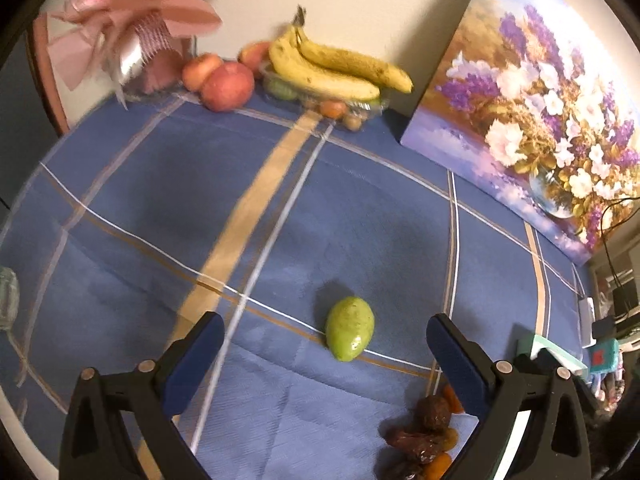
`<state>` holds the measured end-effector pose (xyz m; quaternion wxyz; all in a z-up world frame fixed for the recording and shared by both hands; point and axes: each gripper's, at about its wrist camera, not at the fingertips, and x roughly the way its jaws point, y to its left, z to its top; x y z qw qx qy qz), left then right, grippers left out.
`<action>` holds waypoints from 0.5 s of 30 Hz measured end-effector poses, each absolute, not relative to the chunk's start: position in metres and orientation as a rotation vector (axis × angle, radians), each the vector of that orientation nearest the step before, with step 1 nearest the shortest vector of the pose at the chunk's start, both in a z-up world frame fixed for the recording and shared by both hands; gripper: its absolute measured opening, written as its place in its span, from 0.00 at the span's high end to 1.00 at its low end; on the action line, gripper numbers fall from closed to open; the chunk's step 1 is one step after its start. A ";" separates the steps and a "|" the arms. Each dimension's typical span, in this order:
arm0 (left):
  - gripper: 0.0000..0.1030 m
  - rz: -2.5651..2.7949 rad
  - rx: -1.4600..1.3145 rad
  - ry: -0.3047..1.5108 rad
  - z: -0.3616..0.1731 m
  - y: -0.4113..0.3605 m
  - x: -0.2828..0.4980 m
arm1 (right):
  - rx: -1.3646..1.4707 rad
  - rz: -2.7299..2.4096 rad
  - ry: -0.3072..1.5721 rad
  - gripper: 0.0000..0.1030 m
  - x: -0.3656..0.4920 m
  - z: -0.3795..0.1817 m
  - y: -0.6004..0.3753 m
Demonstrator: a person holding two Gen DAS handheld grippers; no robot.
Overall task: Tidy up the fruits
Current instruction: 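Move the left tool back to the second green pear on the cloth, then grasp the green pear with the left tool while the right tool grasps an orange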
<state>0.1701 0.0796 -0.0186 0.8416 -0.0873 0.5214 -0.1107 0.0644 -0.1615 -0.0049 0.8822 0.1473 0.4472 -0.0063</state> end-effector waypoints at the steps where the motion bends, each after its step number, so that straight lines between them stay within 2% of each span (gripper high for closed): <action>1: 0.01 -0.242 -0.194 1.122 -0.027 0.076 0.173 | 0.302 -0.008 0.948 0.31 0.067 -0.010 -0.158; 6: 0.02 -0.264 -0.185 1.173 -0.053 0.061 0.179 | 0.301 -0.015 1.055 0.31 0.081 -0.048 -0.152; 9: 0.07 -0.270 -0.176 1.193 -0.064 0.054 0.183 | 0.322 -0.017 1.087 0.40 0.085 -0.061 -0.155; 14: 0.19 -0.270 -0.180 1.222 -0.078 0.049 0.189 | 0.344 -0.013 1.084 0.42 0.088 -0.065 -0.155; 15: 0.20 -0.268 -0.185 1.225 -0.079 0.049 0.189 | 0.340 -0.008 1.083 0.46 0.089 -0.065 -0.153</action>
